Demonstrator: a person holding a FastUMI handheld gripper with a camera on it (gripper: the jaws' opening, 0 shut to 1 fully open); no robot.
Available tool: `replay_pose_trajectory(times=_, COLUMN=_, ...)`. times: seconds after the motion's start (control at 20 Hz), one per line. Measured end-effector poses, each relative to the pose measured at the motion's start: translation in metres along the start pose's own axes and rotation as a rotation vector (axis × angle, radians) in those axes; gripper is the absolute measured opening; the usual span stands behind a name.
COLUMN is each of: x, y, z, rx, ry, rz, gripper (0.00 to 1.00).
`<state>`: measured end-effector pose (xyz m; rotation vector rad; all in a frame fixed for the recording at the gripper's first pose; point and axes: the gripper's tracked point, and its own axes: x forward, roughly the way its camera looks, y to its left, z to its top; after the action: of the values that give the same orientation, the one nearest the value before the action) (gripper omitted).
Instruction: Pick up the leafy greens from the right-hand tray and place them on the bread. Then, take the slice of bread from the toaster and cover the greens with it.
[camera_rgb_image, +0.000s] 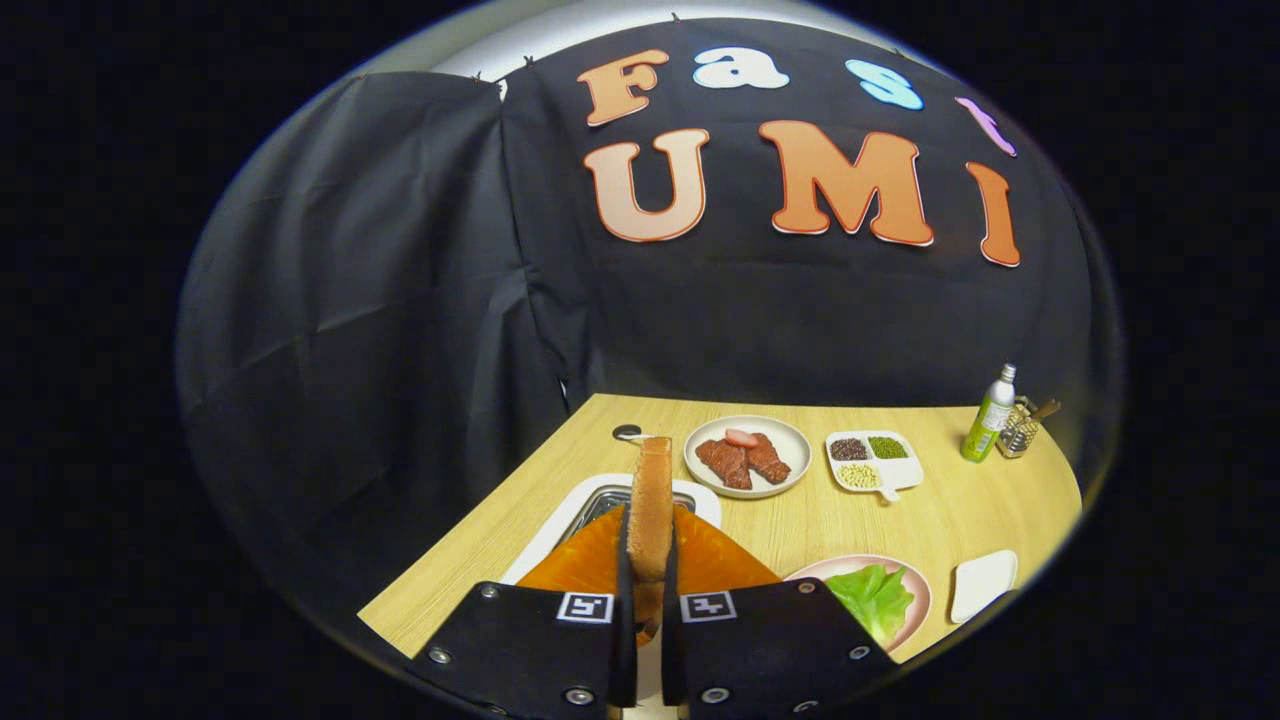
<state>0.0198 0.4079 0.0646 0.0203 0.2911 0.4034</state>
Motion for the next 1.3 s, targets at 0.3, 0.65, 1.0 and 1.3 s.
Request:
replay_pose_trajectory(times=0.3, x=-0.024, y=-0.026, z=0.028, rx=0.045, ry=-0.073, rz=-0.008, gripper=0.1)
replay_pose_trajectory(times=0.65, x=-0.029, y=-0.071, z=-0.003, rx=0.036, ry=-0.037, rz=-0.048, gripper=0.1)
replay_pose_trajectory(times=1.0, x=-0.029, y=-0.11, z=-0.054, rx=0.002, ry=0.026, rz=-0.076, gripper=0.1)
replay_pose_trajectory(times=1.3, x=-0.027, y=-0.129, z=-0.094, rx=0.032, ry=0.087, rz=-0.066, gripper=0.1)
